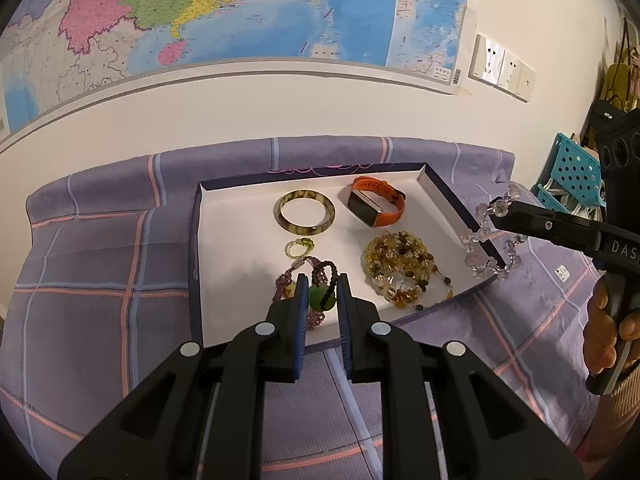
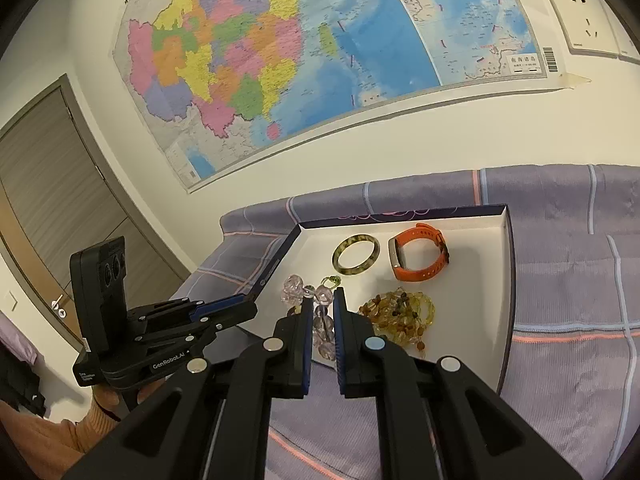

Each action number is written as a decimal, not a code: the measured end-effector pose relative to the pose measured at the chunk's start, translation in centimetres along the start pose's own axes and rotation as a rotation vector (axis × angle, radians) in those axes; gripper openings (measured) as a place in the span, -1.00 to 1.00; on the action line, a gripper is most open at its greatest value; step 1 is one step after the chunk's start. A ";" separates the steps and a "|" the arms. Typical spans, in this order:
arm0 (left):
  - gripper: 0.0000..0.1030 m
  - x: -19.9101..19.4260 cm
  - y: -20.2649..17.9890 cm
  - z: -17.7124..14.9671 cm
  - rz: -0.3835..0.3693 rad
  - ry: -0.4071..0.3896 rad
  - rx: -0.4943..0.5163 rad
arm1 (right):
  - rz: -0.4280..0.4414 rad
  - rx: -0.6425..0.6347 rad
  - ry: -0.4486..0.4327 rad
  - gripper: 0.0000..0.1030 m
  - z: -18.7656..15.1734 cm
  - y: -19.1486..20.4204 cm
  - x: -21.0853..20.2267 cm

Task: Organize jewelry
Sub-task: 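Carry the crystal bracelet toward the tray with the right tool while the left tool carries the hair tie, then lower the bracelet into the tray with the right tool while the left tool lowers the hair tie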

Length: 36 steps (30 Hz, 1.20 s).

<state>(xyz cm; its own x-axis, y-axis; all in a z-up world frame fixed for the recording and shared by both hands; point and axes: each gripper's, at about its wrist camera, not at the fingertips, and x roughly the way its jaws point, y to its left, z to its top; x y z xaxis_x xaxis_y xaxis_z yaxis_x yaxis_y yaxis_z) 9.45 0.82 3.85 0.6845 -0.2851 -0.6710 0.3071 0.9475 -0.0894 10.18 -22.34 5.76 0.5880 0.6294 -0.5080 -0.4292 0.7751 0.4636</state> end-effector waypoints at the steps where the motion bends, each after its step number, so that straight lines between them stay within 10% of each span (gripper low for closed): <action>1: -0.72 0.1 0.1 0.1 -0.001 0.002 -0.003 | -0.001 0.000 0.000 -0.84 0.0 0.0 0.0; 36: -0.72 3.5 1.1 1.2 0.038 0.037 -0.023 | -0.020 0.030 0.033 -0.84 0.9 -1.2 2.4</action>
<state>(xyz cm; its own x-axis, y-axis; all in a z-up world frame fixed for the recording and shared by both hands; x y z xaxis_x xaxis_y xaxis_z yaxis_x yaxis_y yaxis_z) 12.97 0.74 2.27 0.6702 -0.2438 -0.7010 0.2657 0.9607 -0.0802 12.73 -21.77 4.66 0.5729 0.6157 -0.5411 -0.3967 0.7859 0.4743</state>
